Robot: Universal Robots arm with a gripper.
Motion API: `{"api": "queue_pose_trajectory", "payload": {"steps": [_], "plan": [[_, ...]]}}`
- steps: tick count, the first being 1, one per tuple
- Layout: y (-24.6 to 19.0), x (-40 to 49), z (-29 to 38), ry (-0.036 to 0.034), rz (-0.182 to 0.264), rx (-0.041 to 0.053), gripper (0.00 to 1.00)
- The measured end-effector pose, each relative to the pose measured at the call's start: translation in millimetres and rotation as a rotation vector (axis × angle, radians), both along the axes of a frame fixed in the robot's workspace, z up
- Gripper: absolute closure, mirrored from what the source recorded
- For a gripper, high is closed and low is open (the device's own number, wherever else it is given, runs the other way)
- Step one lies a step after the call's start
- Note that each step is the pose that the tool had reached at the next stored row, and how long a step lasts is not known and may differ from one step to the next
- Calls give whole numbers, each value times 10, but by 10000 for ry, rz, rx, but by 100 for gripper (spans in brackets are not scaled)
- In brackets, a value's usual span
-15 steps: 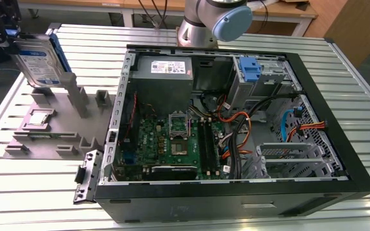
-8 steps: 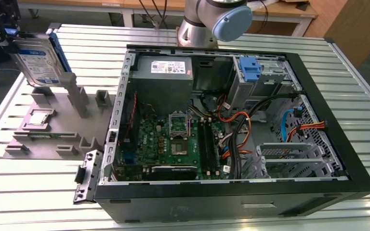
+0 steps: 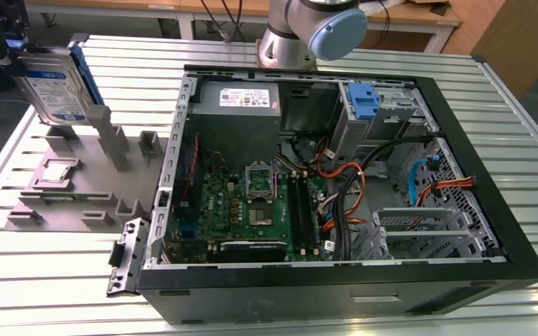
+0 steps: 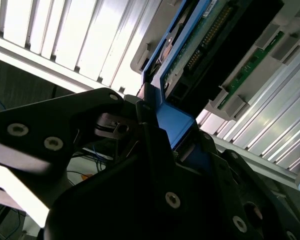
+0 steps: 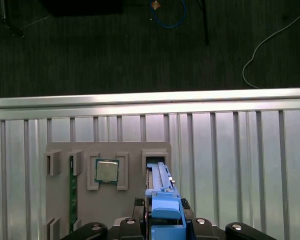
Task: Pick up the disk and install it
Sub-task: 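Pick up the disk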
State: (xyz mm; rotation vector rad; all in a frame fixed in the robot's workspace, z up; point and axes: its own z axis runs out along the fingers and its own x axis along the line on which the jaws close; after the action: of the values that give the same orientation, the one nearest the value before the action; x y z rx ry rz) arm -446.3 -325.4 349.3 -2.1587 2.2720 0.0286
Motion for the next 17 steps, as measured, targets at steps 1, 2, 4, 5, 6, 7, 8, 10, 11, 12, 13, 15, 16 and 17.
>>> {"api": "queue_pose_trajectory", "payload": {"steps": [1, 2, 4, 5, 6, 7, 8, 10, 11, 12, 13, 15, 16, 17], "plan": [[0, 0, 2, 0, 0, 0, 63], [0, 0, 5, 0, 0, 0, 63], [0, 0, 9, 0, 0, 0, 63], [0, 0, 11, -1, 0, 0, 63], [0, 0, 13, -1, 0, 0, 63], [0, 0, 16, 0, -1, 0, 63], [0, 0, 19, 0, 0, 0, 63], [0, 0, 24, 0, 0, 0, 63], [0, 0, 26, -1, -1, 0, 63], [0, 0, 30, 0, 0, 0, 63], [0, 0, 32, 0, 0, 0, 63], [0, 0, 35, 0, -1, 0, 63], [0, 0, 36, 0, 0, 0, 63], [0, 0, 36, -1, 0, 0, 63]]}}
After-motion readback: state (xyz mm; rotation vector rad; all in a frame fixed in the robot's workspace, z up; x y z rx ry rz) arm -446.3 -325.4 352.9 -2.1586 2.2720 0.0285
